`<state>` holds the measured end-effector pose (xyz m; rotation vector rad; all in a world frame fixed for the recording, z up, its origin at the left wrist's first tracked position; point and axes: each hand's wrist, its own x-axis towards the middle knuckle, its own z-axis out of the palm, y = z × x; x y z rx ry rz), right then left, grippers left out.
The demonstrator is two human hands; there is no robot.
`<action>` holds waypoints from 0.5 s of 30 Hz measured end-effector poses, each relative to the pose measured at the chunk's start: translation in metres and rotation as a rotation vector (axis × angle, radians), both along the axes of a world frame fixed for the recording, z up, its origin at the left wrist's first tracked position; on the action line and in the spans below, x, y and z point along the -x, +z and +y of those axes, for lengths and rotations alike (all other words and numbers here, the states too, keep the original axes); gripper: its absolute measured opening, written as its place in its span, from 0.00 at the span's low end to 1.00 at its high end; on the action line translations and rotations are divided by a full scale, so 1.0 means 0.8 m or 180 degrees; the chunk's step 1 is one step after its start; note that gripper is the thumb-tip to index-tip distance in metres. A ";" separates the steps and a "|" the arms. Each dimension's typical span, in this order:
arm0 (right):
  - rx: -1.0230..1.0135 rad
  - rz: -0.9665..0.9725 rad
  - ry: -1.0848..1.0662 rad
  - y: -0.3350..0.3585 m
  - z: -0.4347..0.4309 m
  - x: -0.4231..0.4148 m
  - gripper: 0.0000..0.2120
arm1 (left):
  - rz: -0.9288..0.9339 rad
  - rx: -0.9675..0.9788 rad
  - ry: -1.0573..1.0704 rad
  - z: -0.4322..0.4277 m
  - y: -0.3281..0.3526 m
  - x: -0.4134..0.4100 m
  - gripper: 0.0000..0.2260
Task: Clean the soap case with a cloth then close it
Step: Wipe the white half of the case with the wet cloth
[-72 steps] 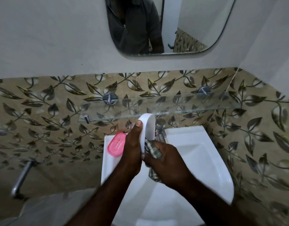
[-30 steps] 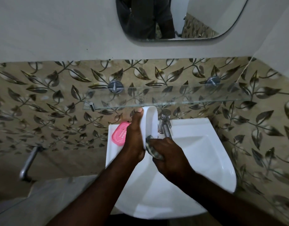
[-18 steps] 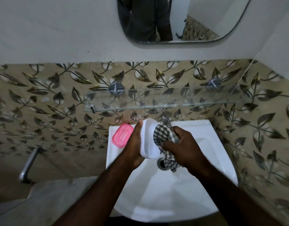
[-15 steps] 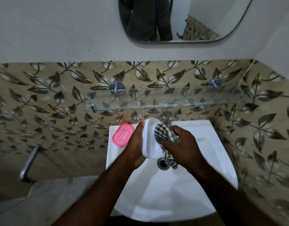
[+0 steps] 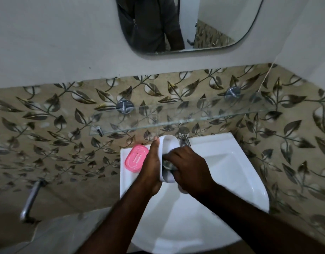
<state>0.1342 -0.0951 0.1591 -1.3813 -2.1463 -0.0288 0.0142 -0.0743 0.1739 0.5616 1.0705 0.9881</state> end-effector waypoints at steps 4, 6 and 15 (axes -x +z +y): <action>-0.0367 -0.0118 -0.0535 0.003 0.016 0.001 0.15 | -0.0111 -0.0059 0.0032 -0.006 -0.002 -0.006 0.19; -0.0220 -0.0230 -0.0678 0.001 0.012 0.005 0.13 | -0.0086 -0.0160 0.0011 -0.008 -0.004 -0.006 0.17; 0.1794 0.1004 -0.0429 0.024 -0.021 0.006 0.11 | 0.0380 -0.0134 0.0021 -0.005 -0.013 -0.007 0.19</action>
